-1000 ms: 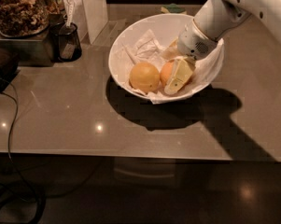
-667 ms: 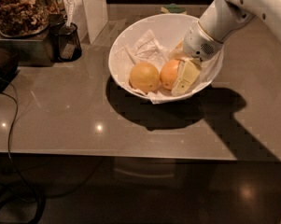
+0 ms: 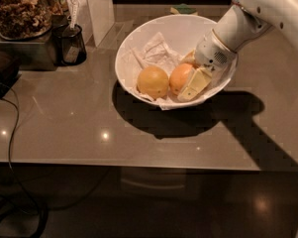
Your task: Pick orange from white bowl
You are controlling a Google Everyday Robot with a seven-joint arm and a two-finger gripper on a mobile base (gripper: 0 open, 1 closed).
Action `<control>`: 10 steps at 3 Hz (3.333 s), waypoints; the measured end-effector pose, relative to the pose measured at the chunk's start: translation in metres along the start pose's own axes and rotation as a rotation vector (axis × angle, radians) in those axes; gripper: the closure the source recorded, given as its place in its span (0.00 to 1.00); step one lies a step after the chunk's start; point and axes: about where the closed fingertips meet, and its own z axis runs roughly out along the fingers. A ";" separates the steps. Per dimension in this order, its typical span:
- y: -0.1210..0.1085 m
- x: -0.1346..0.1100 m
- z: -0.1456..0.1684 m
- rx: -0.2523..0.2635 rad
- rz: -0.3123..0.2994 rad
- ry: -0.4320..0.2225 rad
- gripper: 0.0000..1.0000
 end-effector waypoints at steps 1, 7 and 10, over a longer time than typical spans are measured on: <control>0.000 -0.002 -0.003 0.000 0.000 -0.001 0.58; 0.017 -0.020 -0.102 0.189 -0.035 -0.244 1.00; 0.069 0.005 -0.168 0.365 0.038 -0.247 1.00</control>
Offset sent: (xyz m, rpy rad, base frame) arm -0.0023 -0.0192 0.0148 0.0908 -0.0157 -0.0526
